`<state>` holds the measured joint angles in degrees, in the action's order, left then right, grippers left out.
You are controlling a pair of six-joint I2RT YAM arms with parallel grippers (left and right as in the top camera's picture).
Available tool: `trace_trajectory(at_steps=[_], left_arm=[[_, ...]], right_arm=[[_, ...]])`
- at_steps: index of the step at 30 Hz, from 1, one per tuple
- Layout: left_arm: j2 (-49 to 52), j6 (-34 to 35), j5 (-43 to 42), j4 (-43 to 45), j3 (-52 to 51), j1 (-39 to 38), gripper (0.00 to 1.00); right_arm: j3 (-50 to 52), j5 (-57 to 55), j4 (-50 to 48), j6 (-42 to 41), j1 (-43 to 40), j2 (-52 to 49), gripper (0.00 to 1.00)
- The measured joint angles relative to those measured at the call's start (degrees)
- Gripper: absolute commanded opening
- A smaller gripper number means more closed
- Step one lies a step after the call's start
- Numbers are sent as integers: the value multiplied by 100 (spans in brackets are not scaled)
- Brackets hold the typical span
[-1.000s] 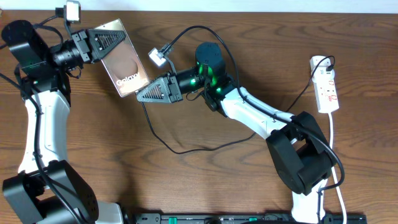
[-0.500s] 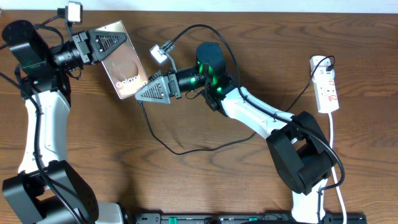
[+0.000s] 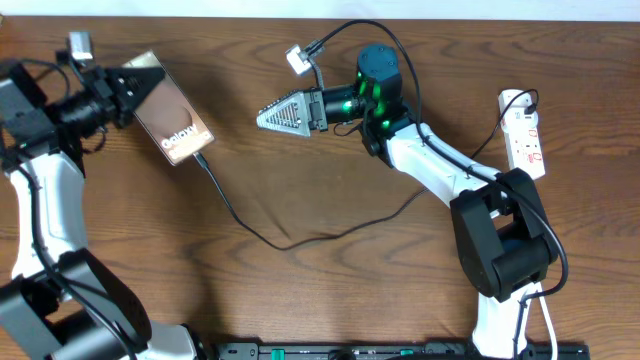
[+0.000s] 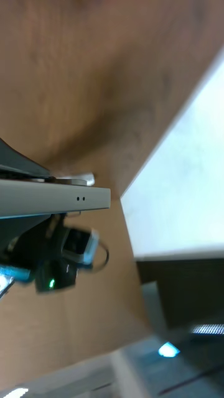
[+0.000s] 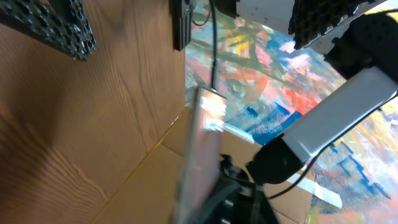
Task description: Plug charger to phone and switch on socket
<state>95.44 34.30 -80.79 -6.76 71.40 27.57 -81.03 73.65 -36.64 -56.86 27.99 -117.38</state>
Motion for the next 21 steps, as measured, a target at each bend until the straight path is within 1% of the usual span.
trace_trajectory(at_steps=[4,6,9,14,21], left_arm=[[413,-866,538,-1156,-24,-4,7],[684,-1283,800,-1598,-33,-4,8],[1091,-1777,1137,-2022,-39,-4,7],[1770,-2212,1458,-2151,-39,-4,7],[2476,-2411,1932,-2197,-39,-4,7]], right_arm=[[0,52,9,2,0,0,99],[0,96,15,2,0,0,99],[0,122,15,2,0,0,99],[0,140,17,2,0,0,99],[0,144,17,9,0,0,99]])
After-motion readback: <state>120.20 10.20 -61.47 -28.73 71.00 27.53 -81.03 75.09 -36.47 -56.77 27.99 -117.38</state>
